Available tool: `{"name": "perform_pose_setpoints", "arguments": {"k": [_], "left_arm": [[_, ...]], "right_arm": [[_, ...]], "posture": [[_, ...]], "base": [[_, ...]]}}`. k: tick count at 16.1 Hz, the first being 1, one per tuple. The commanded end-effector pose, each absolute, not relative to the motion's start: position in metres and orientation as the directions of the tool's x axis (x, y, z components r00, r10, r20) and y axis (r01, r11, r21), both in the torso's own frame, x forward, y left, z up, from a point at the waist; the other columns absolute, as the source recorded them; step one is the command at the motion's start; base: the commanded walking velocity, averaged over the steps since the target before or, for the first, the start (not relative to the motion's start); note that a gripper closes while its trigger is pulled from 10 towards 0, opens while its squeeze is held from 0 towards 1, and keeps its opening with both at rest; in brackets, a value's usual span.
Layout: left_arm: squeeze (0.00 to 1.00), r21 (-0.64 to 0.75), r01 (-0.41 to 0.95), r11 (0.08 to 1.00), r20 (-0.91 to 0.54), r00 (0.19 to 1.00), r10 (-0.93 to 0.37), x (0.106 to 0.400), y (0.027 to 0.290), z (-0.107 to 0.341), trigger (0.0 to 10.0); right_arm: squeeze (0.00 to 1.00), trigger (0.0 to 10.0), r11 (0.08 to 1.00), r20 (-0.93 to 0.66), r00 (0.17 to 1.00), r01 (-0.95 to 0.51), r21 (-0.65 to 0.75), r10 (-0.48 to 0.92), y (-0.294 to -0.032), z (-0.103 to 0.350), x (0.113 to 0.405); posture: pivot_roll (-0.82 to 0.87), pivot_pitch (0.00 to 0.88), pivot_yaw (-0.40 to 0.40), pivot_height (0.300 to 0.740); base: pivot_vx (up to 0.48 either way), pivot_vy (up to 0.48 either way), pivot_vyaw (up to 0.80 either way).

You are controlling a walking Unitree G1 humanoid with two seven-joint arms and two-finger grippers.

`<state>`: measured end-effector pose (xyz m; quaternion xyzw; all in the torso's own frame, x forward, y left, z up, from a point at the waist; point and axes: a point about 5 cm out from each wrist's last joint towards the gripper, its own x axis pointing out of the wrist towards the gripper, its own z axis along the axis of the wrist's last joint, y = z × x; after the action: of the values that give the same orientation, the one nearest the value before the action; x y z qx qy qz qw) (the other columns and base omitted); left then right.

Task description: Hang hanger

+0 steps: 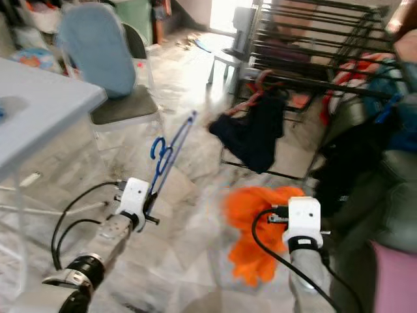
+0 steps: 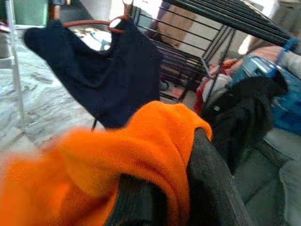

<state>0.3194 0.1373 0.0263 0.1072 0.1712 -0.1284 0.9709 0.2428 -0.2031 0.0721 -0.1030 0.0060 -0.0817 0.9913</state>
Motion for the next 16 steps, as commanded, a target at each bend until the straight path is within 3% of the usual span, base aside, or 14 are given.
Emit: {"name": "perform_pose_setpoints", "arguments": {"k": [1,5,11,16], "left_arm": [[0.0,0.192,0.285,0.939,-0.342,0.916,-0.209,0.319,0.15,0.029,10.0],[0.0,0.176,0.214,0.961,-0.313,0.938,-0.152,0.322,0.153,0.033,10.0],[0.0,0.174,0.109,0.979,-0.287,0.956,-0.055,0.323,0.168,0.036,10.0],[0.0,0.176,0.169,0.97,-0.231,0.965,-0.126,0.323,0.164,0.043,10.0]], "right_arm": [[0.0,10.0,0.972,0.008,0.989,0.147,-0.186,-0.148,-0.198,0.073,0.244],[0.0,10.0,0.976,0.03,0.994,0.107,-0.191,-0.103,-0.193,0.075,0.246],[0.0,10.0,0.985,0.07,0.997,0.034,-0.171,-0.022,-0.185,0.087,0.253],[0.0,10.0,0.988,0.07,0.997,-0.004,-0.154,0.015,-0.177,0.087,0.251]], "posture": [[0.06,0.0,-0.068,0.74],[0.07,0.0,-0.06,0.74],[0.08,0.0,-0.058,0.74],[0.1,0.0,-0.068,0.74]], "base": [[0.0,0.0,0.0],[0.0,0.0,0.0],[0.0,0.0,0.75],[0.0,0.0,0.72]]}}
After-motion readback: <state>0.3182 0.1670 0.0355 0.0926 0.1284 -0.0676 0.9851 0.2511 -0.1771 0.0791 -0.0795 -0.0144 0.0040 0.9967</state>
